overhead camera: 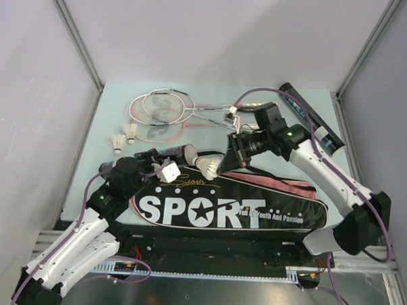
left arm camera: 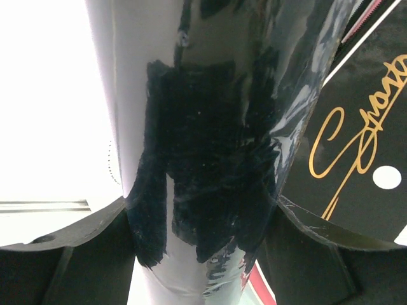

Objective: Pack up the badminton gear
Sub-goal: Place the shuttlecock at the shuttle tube.

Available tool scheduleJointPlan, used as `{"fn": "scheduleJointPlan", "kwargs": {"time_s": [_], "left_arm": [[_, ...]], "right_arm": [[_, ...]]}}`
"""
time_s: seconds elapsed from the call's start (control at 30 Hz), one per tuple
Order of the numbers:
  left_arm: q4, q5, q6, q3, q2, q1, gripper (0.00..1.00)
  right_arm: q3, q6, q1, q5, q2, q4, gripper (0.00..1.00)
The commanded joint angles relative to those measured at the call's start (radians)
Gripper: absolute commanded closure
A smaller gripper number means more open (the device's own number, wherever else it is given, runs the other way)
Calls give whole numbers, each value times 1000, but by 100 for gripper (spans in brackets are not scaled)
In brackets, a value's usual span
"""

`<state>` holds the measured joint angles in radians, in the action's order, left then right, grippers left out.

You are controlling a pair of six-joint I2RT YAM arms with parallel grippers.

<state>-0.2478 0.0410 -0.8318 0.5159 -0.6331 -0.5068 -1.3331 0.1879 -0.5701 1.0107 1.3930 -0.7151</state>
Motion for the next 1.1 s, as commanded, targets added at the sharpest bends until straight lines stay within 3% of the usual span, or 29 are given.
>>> {"fn": "scheduleJointPlan", "kwargs": {"time_s": [0.0, 0.27, 0.47, 0.6, 0.7, 0.8, 0.93, 1.07], "left_arm": [[58, 14, -81, -23, 44, -27, 81], [53, 23, -86, -48, 85, -48, 82], [51, 39, -8, -37, 111, -52, 83], [56, 28, 51, -7, 107, -53, 84], [58, -7, 115, 33, 84, -53, 85], [58, -39, 233, 100, 24, -53, 88], [59, -145, 355, 186, -26, -52, 94], [61, -226, 451, 278, -43, -52, 86]], "right_arm": [[-118, -10, -37, -32, 101, -59, 100], [-365, -4, -80, -220, 310, -152, 99], [-497, -8, -161, -481, 342, -169, 47], [-494, 51, -191, -500, 321, -29, 40], [-471, 151, -211, -466, 285, 74, 43], [-384, 223, -235, -559, 186, 205, 34], [-195, 347, -96, -575, -2, 486, 6], [-143, 378, 45, -391, -67, 704, 0]]}}
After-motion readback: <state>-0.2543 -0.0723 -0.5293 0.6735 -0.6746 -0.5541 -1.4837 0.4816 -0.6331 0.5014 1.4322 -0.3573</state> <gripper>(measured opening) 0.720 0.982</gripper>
